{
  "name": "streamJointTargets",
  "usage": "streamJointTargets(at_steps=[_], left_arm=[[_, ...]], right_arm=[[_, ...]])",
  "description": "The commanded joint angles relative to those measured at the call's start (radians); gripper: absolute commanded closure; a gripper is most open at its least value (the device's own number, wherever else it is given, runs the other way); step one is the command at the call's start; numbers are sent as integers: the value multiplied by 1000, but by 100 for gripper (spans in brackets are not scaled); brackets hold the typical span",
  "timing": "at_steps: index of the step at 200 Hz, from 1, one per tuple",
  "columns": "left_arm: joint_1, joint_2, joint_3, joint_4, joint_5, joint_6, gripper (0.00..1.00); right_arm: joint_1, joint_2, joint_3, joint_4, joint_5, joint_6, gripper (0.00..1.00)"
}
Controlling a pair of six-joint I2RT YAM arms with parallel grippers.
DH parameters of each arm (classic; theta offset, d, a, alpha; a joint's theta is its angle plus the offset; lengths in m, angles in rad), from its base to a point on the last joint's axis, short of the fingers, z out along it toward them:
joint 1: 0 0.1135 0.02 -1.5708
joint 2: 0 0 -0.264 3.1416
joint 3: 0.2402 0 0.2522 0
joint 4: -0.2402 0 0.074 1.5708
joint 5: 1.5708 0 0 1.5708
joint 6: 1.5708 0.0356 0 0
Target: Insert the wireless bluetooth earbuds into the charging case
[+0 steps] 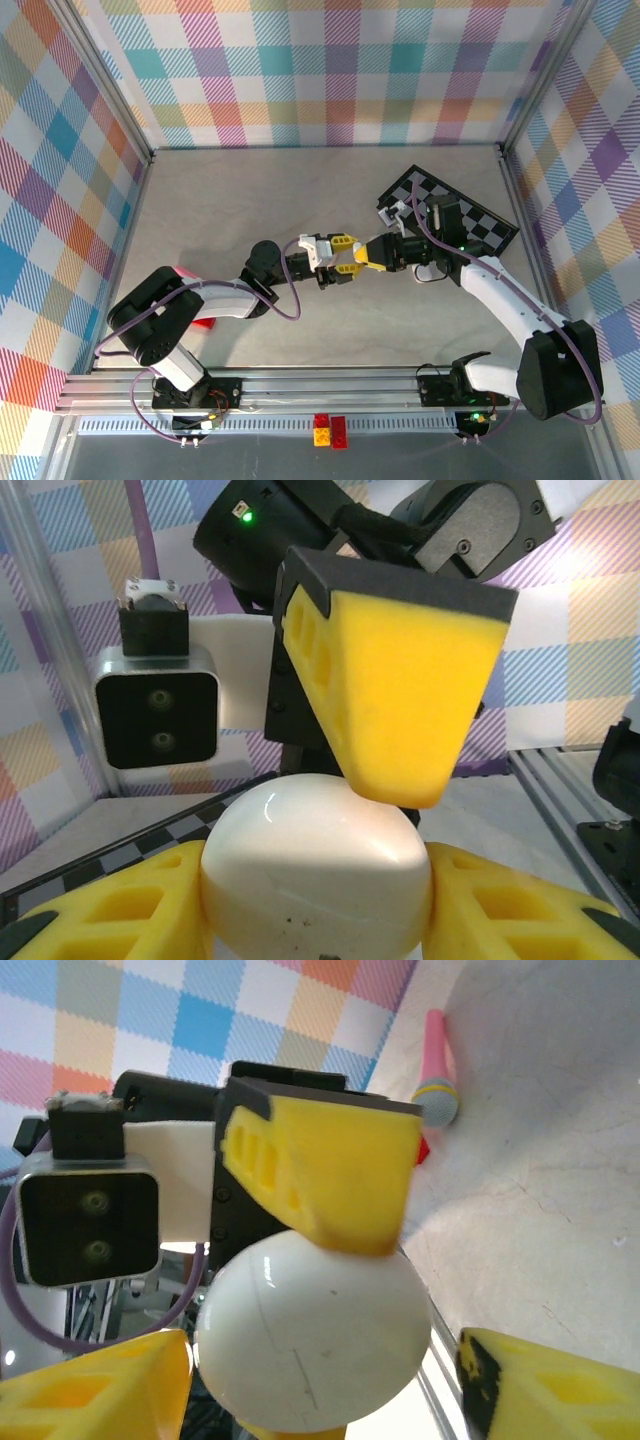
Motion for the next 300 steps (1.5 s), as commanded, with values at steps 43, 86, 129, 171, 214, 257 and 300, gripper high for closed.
streamJointTargets(at_steps=[43,86,129,171,214,257,300], left_arm=[[-8,-12,4,-99,-157,107,52],[-10,-21,11,-166,-229,154,52],[-9,-26,18,-195,-243,161,52],[-11,-30,17,-189,-222,157,52],[-11,-34,11,-173,-212,149,52],[-11,-30,23,-190,-202,150,52],[-11,-28,29,-196,-195,152,52]], right_arm=[[15,-127,92,-236,409,-157,15],[140,-189,114,-256,792,-190,23],[281,-121,156,-276,1003,-171,30],[310,-46,181,-246,1000,-139,35],[312,7,193,-238,987,-108,42],[312,37,208,-257,970,-107,50],[312,37,218,-268,950,-129,67]])
